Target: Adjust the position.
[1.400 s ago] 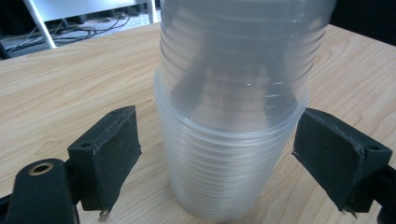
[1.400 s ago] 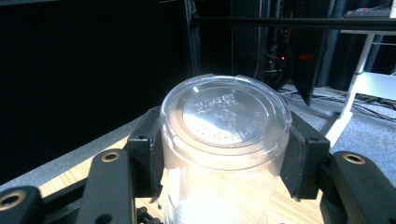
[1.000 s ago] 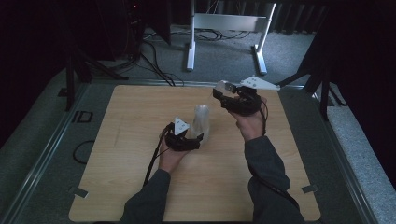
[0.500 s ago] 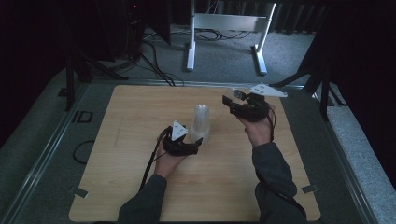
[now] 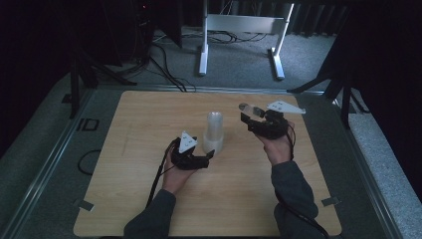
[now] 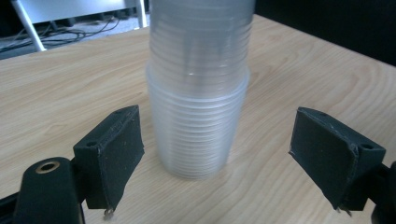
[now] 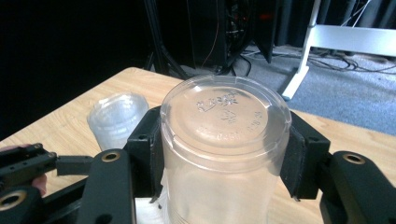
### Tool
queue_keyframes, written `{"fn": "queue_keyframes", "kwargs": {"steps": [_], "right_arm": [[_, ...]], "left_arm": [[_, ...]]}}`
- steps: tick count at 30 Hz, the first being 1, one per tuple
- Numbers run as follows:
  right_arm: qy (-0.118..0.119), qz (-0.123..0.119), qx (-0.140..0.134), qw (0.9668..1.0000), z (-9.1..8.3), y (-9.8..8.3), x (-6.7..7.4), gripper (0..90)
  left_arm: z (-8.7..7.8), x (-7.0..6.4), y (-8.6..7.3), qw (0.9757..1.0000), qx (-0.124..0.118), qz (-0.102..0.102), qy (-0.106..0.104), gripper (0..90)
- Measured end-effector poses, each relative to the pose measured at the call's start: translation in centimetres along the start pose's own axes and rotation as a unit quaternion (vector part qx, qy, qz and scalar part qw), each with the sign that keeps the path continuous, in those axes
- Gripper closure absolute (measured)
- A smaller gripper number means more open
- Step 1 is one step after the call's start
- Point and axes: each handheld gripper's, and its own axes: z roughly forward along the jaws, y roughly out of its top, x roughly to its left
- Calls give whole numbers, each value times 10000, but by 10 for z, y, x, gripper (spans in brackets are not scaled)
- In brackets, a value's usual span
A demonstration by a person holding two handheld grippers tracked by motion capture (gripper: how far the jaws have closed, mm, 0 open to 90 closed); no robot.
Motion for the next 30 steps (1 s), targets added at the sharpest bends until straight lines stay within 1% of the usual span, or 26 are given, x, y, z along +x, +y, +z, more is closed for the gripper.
{"fn": "queue_keyframes", "kwargs": {"steps": [4,7,9,10,11,13,18,22,23,24,28,29,30], "right_arm": [[17,11,77,10000,0,-9,1,416],[34,56,137,9999,2,-17,2,415],[41,55,150,9999,3,-18,3,415],[45,72,185,9998,4,-21,3,415],[84,133,220,9996,5,-27,2,416],[76,148,268,9995,6,-30,2,416],[154,255,313,9991,8,-37,2,416],[162,266,348,9989,9,-41,3,416],[162,266,348,9989,9,-41,3,416],[185,292,382,9987,9,-46,5,416],[205,291,396,9986,9,-48,7,415],[216,307,408,9985,9,-49,7,415],[302,423,374,9979,9,-52,7,415]], "left_arm": [[-3,-5,1,9999,-94,15,-107,193],[-5,-8,2,9998,-98,46,-174,195],[-5,-9,2,9998,-93,57,-170,199],[-5,-9,2,9998,-93,57,-170,199],[-6,-11,5,9998,-101,102,-138,206],[-7,-12,5,9998,-116,118,-136,214],[-9,-16,10,9994,-156,211,-219,231],[-8,-18,10,9993,-161,221,-244,235],[-8,-20,11,9992,-163,245,-285,235],[-8,-21,11,9991,-156,266,-298,239],[-7,-23,12,9990,-161,264,-333,240],[-6,-24,13,9988,-165,265,-370,240],[-6,-24,13,9987,-165,273,-391,270]]}}
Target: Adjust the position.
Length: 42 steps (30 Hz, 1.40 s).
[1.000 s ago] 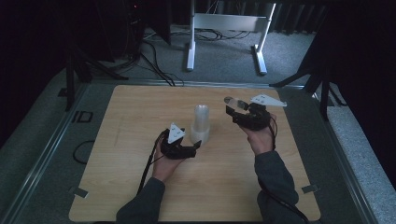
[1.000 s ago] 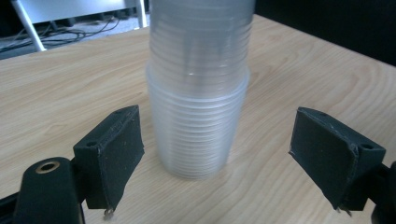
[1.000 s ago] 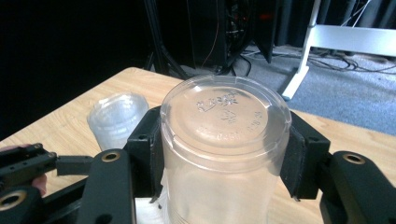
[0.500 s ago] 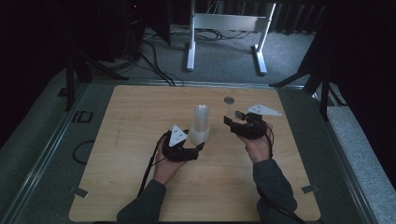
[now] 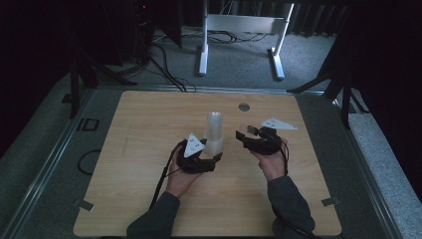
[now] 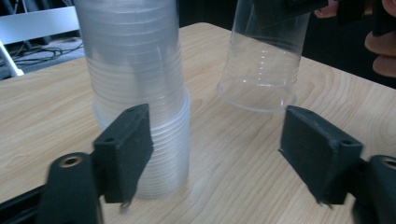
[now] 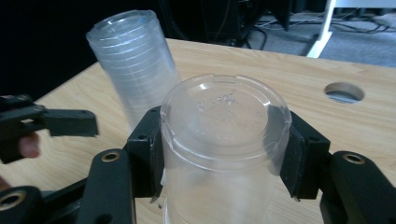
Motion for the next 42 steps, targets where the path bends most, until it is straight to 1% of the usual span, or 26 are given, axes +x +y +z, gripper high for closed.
{"fn": "queue_keyframes", "kwargs": {"steps": [3,7,10,11,13,18,20,21,26,30,40,42], "right_arm": [[58,132,-10,9999,0,-4,-2,415],[110,314,-23,9994,1,-9,-5,415],[106,353,-1,9993,1,-13,-5,415],[118,374,8,9992,2,-14,-6,414],[124,389,21,9992,3,-17,-5,415],[140,461,20,9988,4,-21,-5,414],[144,475,14,9988,4,-22,-5,414],[203,548,-4,9983,4,-22,-5,414],[221,609,-37,9979,4,-23,-5,415],[237,615,-29,9978,4,-24,-4,414],[334,684,-7,9971,6,-29,-3,414],[393,785,-21,9961,5,-30,-4,414]], "left_arm": [[1,-1,0,10000,3,32,-8,272],[3,-1,0,10000,31,28,-43,278],[4,-2,1,10000,47,14,-41,279],[5,-3,1,10000,7,26,-70,298],[5,-3,1,9999,0,2,-116,300],[9,-5,2,9998,54,35,-193,309],[10,-5,3,9997,72,30,-237,309],[12,-6,3,9996,99,32,-259,309],[15,-7,3,9995,127,28,-294,298],[18,-9,4,9993,131,84,-342,283],[26,-14,4,9992,175,170,-319,279],[27,-15,4,9992,180,189,-316,281]]}}
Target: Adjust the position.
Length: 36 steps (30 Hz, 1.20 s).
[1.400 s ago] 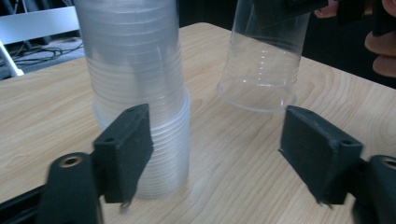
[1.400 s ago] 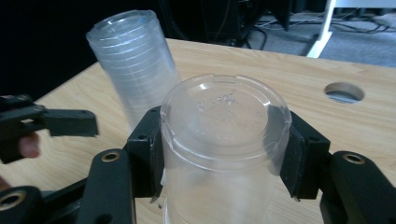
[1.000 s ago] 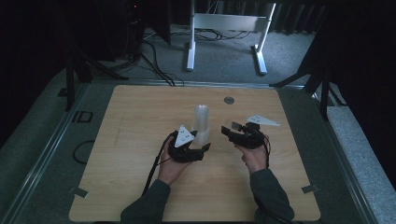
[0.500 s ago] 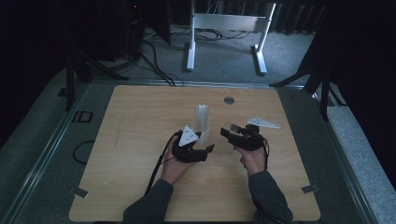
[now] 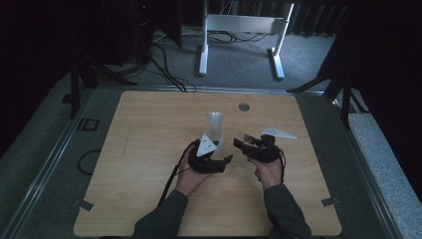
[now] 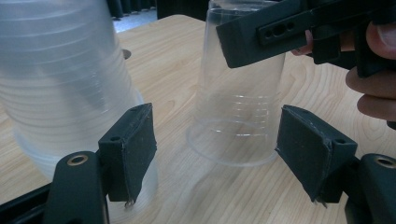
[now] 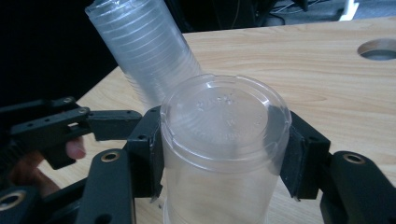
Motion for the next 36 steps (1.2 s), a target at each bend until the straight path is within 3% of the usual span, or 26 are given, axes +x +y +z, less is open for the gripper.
{"fn": "queue_keyframes", "kwargs": {"steps": [18,36], "right_arm": [[191,278,-56,9994,-3,-3,-3,415],[478,682,-113,9965,-2,-5,-7,416]], "left_arm": [[8,-4,1,9999,-32,50,108,270],[21,-10,-2,9999,-125,57,-53,225]]}}
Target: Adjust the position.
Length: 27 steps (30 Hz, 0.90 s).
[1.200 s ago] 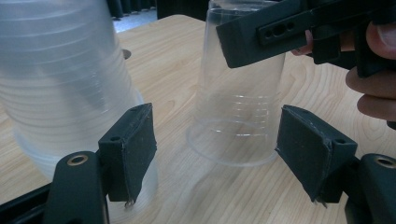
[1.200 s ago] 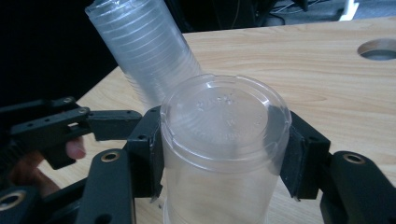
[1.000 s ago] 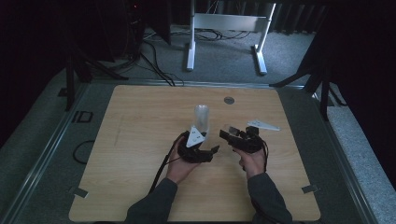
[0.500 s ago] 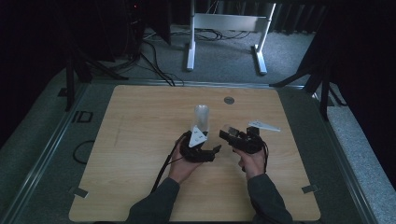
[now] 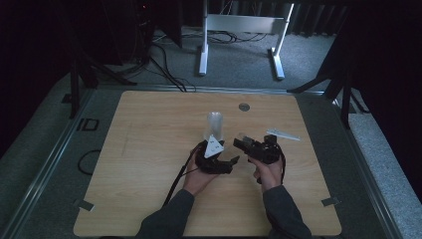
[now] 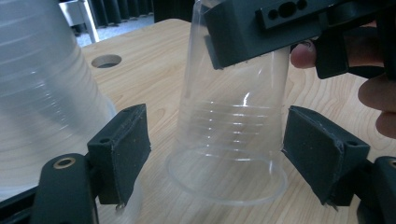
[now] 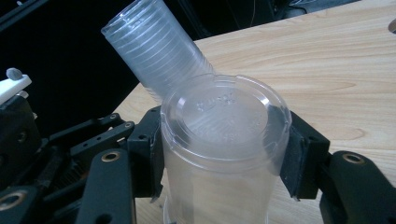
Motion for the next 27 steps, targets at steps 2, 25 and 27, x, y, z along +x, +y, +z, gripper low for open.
{"fn": "queue_keyframes", "kwargs": {"steps": [2,25,27], "right_arm": [[46,61,-11,10000,0,0,0,416],[341,444,-89,9984,-2,-1,-8,418],[381,477,-86,9981,-1,-1,-8,419]], "left_arm": [[1,-1,0,10000,21,18,-4,218],[12,-7,-6,10000,36,41,-20,235],[15,-5,-8,10000,89,0,-28,234]]}}
